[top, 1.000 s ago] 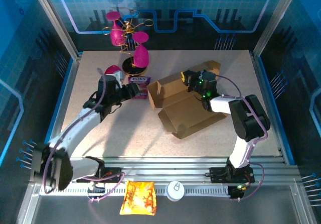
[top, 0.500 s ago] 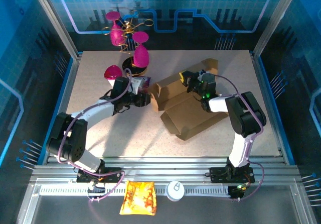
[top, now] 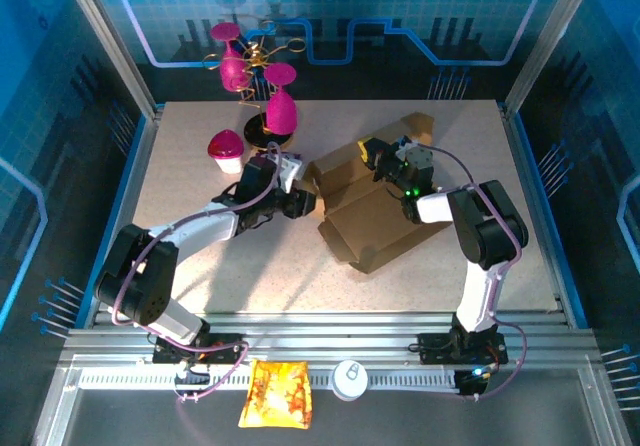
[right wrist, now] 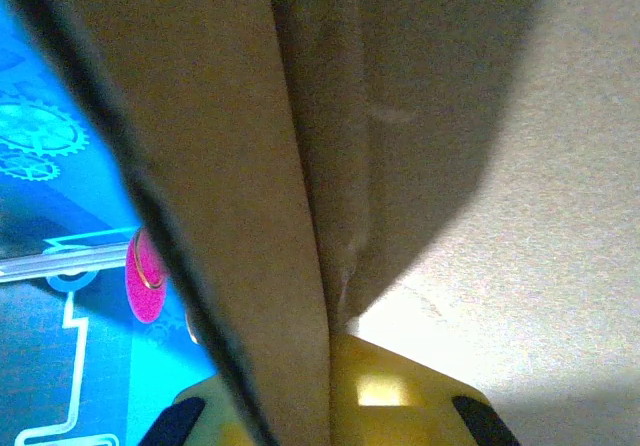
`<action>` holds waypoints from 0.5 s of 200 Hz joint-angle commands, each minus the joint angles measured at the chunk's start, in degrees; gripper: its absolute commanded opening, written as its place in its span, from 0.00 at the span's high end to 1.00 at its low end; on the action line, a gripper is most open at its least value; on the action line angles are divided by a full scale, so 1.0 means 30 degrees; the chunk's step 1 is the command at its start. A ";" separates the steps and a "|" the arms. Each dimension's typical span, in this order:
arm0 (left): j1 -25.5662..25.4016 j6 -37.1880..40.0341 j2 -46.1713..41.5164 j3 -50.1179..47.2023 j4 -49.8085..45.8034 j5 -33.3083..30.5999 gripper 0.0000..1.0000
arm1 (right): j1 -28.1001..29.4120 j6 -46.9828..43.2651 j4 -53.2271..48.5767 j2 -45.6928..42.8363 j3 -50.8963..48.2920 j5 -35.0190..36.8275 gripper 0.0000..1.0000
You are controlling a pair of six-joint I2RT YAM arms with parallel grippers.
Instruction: Fold the paper box
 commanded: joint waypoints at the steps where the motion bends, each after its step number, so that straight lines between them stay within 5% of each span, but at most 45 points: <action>1: -0.0356 0.0342 0.0590 0.0710 0.0579 -0.0992 0.53 | -0.0271 0.0150 0.1647 0.0419 -0.0235 -0.0771 1.00; 100: -0.2663 0.0176 0.2208 0.2225 0.0631 -0.4562 0.57 | -0.0448 0.0570 0.2322 0.0661 -0.0679 -0.0591 1.00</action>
